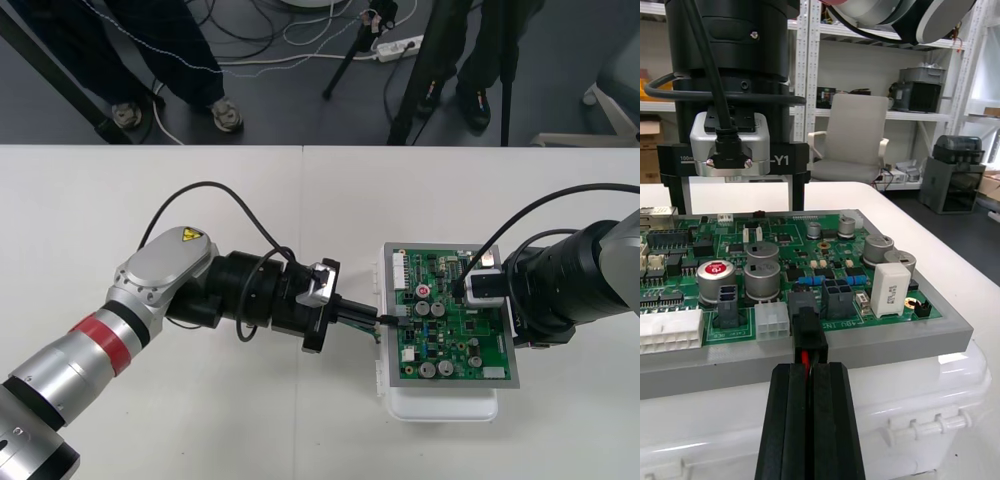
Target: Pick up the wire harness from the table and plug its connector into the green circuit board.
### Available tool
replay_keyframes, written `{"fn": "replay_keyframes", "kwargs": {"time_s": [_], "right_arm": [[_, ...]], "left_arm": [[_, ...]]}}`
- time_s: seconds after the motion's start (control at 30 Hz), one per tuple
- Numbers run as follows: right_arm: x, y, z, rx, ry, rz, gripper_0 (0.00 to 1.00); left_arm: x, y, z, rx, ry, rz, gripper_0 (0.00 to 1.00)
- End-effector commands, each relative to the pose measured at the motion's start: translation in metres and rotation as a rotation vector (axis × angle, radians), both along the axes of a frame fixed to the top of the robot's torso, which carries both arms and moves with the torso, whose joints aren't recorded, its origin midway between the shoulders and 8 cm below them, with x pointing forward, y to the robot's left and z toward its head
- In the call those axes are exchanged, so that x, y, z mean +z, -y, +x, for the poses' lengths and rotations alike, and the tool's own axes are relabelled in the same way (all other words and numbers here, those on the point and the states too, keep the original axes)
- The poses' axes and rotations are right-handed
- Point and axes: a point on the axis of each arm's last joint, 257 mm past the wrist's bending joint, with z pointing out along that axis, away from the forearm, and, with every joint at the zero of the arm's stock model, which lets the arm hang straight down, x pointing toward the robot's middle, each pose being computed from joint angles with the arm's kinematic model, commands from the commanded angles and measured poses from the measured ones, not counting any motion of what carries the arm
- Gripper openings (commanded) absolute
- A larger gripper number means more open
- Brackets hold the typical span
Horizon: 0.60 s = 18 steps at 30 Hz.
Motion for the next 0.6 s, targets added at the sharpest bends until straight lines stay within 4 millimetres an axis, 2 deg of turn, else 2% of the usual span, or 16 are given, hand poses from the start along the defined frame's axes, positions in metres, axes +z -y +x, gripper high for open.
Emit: {"fn": "replay_keyframes", "kwargs": {"time_s": [0.03,0.4,0.6], "right_arm": [[0.005,-0.031,0.000,0.061,0.016,0.042,1.00],[0.005,-0.031,0.000,0.062,0.017,0.041,1.00],[0.005,-0.031,0.000,0.061,0.016,0.042,1.00]], "left_arm": [[0.006,0.026,-0.011,-0.022,0.003,-0.011,0.00],[0.003,0.029,-0.015,-0.031,0.003,-0.003,0.00],[0.007,0.037,-0.017,-0.035,-0.004,-0.018,0.00]]}}
